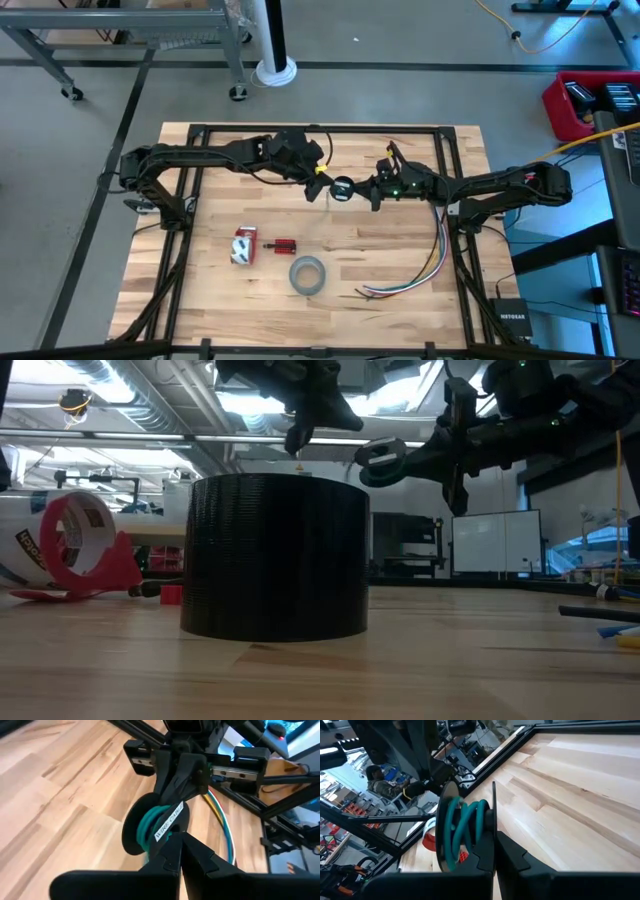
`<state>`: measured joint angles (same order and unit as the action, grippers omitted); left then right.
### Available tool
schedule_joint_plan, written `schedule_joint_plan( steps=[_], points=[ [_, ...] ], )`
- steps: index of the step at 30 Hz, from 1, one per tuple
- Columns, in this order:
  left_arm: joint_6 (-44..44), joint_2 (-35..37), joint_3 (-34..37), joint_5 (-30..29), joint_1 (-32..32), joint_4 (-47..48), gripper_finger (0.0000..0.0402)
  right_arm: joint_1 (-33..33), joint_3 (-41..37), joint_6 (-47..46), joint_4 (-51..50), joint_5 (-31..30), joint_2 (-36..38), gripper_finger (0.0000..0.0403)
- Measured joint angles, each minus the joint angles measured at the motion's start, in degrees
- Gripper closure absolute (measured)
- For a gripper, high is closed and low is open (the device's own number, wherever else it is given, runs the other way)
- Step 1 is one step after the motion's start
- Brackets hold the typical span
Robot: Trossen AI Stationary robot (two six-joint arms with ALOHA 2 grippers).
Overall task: Coil cords
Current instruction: Coil the green wire onto the spool
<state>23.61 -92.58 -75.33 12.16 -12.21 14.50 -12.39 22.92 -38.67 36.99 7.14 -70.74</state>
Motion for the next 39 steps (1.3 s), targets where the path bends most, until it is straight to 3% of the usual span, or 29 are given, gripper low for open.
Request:
schedule_joint_plan(
  steps=[6,15,19,28,31,36,39],
  points=[
    [-4.37,0.0,0.0,-0.63,0.0,1.87,0.0401,0.01,0.0,-0.01,0.39,0.0,0.02,0.0398],
    [-7.42,-0.04,0.0,-0.63,0.0,13.49,0.0396,0.01,0.0,-0.01,0.8,0.0,0.02,0.0398],
    [-10.59,-0.04,0.0,-0.66,0.0,16.4,0.036,0.01,0.0,-0.01,1.43,0.0,0.02,0.0398],
    [-9.0,-0.11,0.0,-1.12,0.15,19.0,0.0255,0.01,0.02,-0.01,5.89,-0.02,0.09,0.0398],
    [-9.59,-0.11,0.0,-5.25,0.96,19.08,0.025,0.01,0.02,-0.03,6.87,-1.33,0.11,0.0398],
    [-13.66,-0.11,0.0,-17.32,3.73,18.82,0.0249,0.01,0.03,0.0,7.13,-5.48,0.84,0.0398],
    [-14.83,-0.15,0.0,-19.03,4.66,17.5,0.0249,0.01,0.04,0.06,8.34,-6.41,1.27,0.0398]
  ],
)
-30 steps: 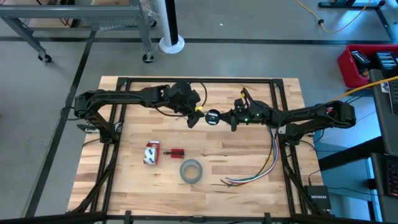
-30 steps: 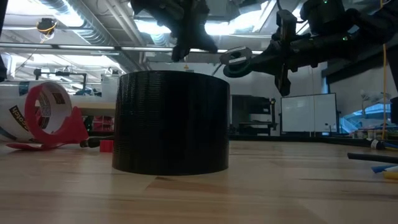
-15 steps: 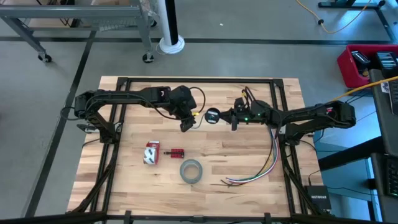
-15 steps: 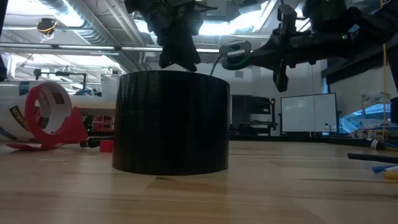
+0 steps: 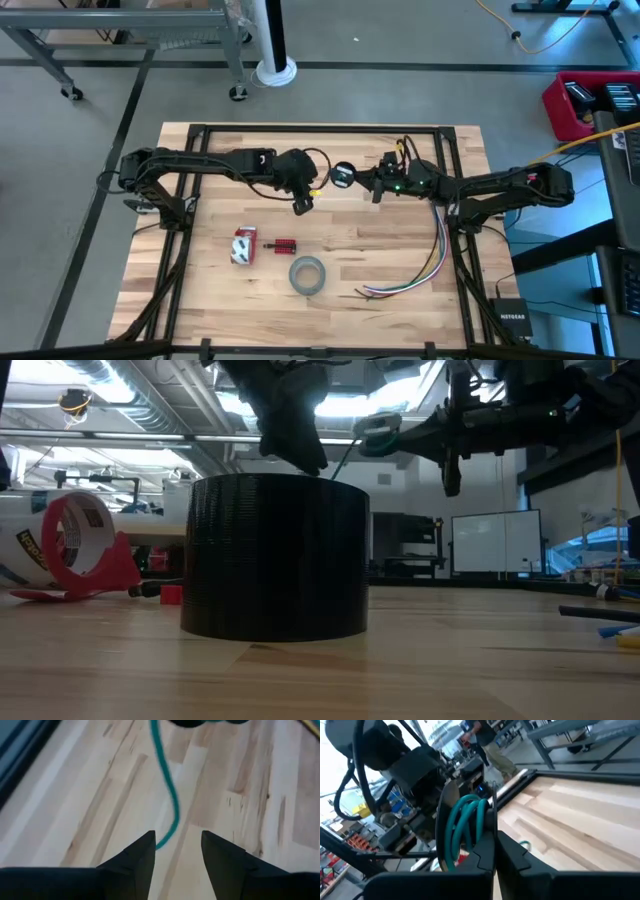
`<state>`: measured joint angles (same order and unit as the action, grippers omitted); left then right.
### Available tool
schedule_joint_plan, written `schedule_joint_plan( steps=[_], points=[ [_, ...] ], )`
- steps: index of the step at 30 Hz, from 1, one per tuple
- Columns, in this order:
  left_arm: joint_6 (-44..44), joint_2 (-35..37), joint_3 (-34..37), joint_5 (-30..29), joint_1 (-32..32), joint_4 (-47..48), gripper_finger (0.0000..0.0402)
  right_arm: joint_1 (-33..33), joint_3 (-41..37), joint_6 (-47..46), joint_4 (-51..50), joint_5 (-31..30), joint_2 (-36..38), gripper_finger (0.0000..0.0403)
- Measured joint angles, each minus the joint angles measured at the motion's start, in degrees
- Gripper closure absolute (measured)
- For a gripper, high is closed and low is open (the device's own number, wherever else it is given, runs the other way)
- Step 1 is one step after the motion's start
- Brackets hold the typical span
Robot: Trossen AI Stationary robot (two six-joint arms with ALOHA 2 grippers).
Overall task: Coil cords
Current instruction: Coil the green wire onto the spool
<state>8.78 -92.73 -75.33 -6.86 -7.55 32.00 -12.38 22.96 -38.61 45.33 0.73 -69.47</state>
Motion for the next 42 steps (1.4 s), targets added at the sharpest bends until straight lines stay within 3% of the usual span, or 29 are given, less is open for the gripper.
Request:
schedule_joint_plan(
  steps=[20,31,42],
  points=[
    [-2.1,-0.49,0.0,-12.26,2.66,-2.9,0.025,0.0,0.02,-0.04,4.69,-0.13,0.02,0.0398],
    [-2.95,-0.48,0.0,-12.26,2.95,-2.44,0.0317,0.0,0.02,-0.07,6.31,-0.13,0.02,0.0398],
    [-2.62,-0.48,0.02,-12.25,2.99,-2.66,0.0355,0.0,0.02,-0.09,7.66,-0.11,0.02,0.0398]
  ],
)
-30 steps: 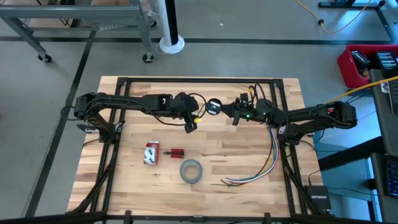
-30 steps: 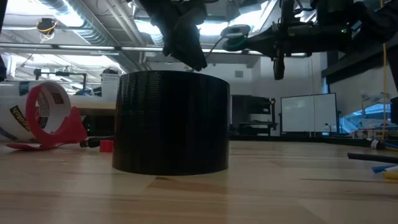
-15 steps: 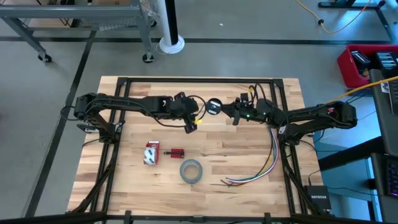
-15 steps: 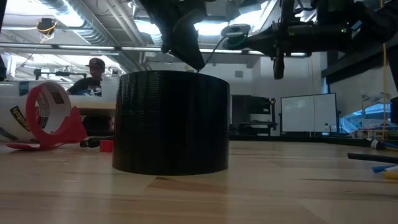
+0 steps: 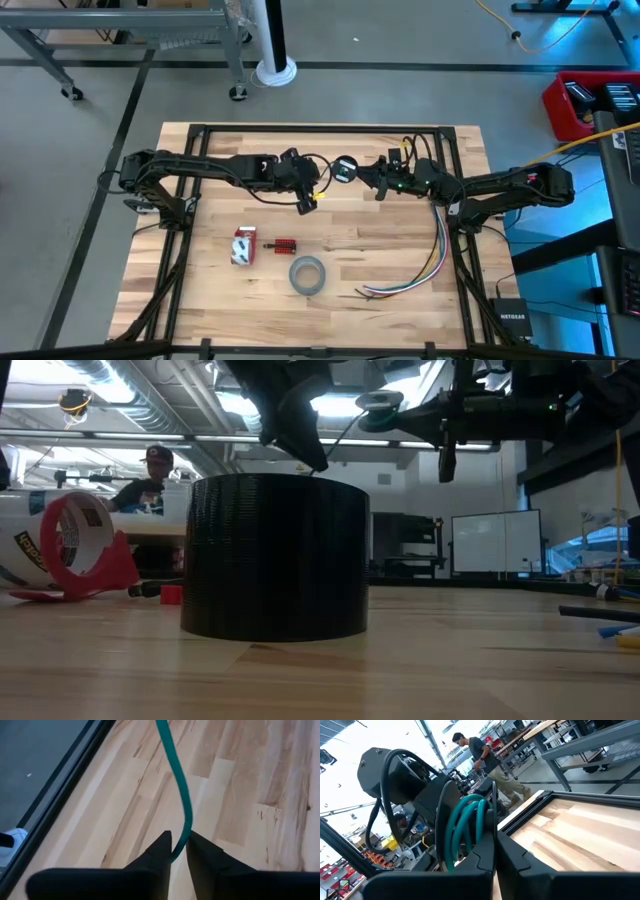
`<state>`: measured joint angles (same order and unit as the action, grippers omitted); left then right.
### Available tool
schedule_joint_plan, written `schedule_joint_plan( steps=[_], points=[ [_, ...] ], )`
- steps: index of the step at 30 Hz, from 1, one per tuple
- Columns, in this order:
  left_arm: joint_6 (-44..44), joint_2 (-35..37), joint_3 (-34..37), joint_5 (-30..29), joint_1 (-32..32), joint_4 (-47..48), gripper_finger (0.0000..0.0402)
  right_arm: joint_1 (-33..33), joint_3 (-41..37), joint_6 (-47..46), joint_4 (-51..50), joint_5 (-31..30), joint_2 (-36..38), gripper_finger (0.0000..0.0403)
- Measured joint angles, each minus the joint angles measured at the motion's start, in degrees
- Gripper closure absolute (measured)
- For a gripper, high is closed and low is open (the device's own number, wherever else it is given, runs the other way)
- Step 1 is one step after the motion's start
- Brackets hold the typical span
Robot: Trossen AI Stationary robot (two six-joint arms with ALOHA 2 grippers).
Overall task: Coil cords
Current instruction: Coil the green wire onto the spool
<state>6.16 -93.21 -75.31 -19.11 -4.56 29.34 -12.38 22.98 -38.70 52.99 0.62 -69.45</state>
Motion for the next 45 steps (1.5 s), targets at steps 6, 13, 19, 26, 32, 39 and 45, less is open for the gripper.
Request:
schedule_joint_plan(
  steps=[6,13,19,26,32,39,45],
  points=[
    [2.74,0.0,0.0,0.0,1.21,-0.16,0.0396,0.0,0.0,-0.03,0.0,-3.23,0.0,0.0398],
    [5.52,-0.6,0.0,-0.02,3.14,-2.78,0.0397,0.0,0.0,-0.01,1.86,-6.46,0.0,0.0398],
    [6.0,-3.81,0.0,0.5,4.53,-7.92,0.0398,0.02,-0.02,0.04,3.82,-9.95,0.0,0.0398],
    [7.78,-6.34,0.02,2.59,5.91,-15.51,0.0399,0.02,-0.02,0.02,3.28,-12.28,-0.02,0.0398],
    [7.12,-6.38,0.04,5.03,6.45,-23.78,0.04,-0.02,0.0,-0.5,1.12,-12.69,-0.04,0.0398],
    [6.58,-6.43,0.07,5.46,4.75,-28.24,0.0401,-0.02,0.0,-2.06,0.57,-9.77,-0.04,0.0398],
    [10.61,-6.43,0.07,10.29,2.84,-30.89,0.0401,-0.02,0.0,-2.23,-3.94,-9.09,-0.04,0.0398]
  ],
)
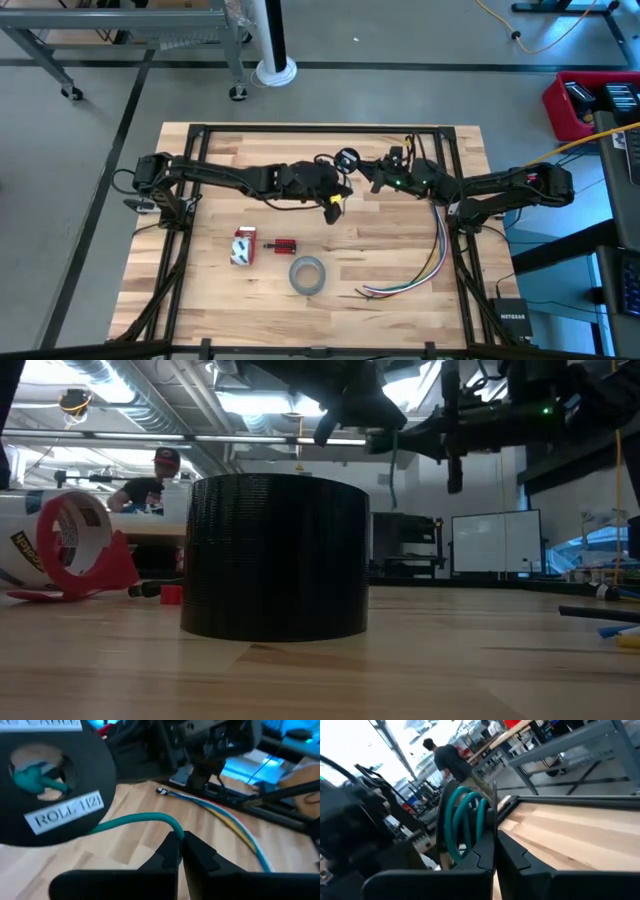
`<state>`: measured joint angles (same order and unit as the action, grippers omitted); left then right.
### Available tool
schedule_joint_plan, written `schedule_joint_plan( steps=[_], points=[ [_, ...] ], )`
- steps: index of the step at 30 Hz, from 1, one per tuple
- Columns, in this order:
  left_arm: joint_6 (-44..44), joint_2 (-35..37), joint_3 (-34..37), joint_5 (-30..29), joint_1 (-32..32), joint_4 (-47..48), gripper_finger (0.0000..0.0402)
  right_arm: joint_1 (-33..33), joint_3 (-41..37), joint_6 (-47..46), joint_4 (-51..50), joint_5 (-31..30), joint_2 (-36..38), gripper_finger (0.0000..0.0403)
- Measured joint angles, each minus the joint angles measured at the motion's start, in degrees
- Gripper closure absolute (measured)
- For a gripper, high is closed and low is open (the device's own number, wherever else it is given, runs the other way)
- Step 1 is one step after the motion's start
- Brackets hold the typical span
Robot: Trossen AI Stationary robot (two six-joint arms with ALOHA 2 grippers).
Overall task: Coil cords
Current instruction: Coil the green wire onto the spool
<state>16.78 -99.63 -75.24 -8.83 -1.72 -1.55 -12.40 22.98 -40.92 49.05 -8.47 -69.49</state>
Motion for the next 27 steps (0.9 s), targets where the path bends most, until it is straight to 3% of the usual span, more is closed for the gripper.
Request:
schedule_joint_plan(
  steps=[10,16,27],
  points=[
    [8.21,0.0,0.0,4.52,-1.48,-1.44,0.0401,0.01,0.0,0.25,-2.08,-0.08,-0.06,0.0398],
    [9.64,-2.62,-0.08,8.54,-1.76,-8.27,0.0402,0.06,0.02,0.18,-1.9,0.04,-2.5,0.0398],
    [10.54,-2.96,-0.09,8.89,-4.44,-8.7,0.0401,0.04,0.02,-0.73,-2.18,0.5,-3.54,0.0398]
  ],
)
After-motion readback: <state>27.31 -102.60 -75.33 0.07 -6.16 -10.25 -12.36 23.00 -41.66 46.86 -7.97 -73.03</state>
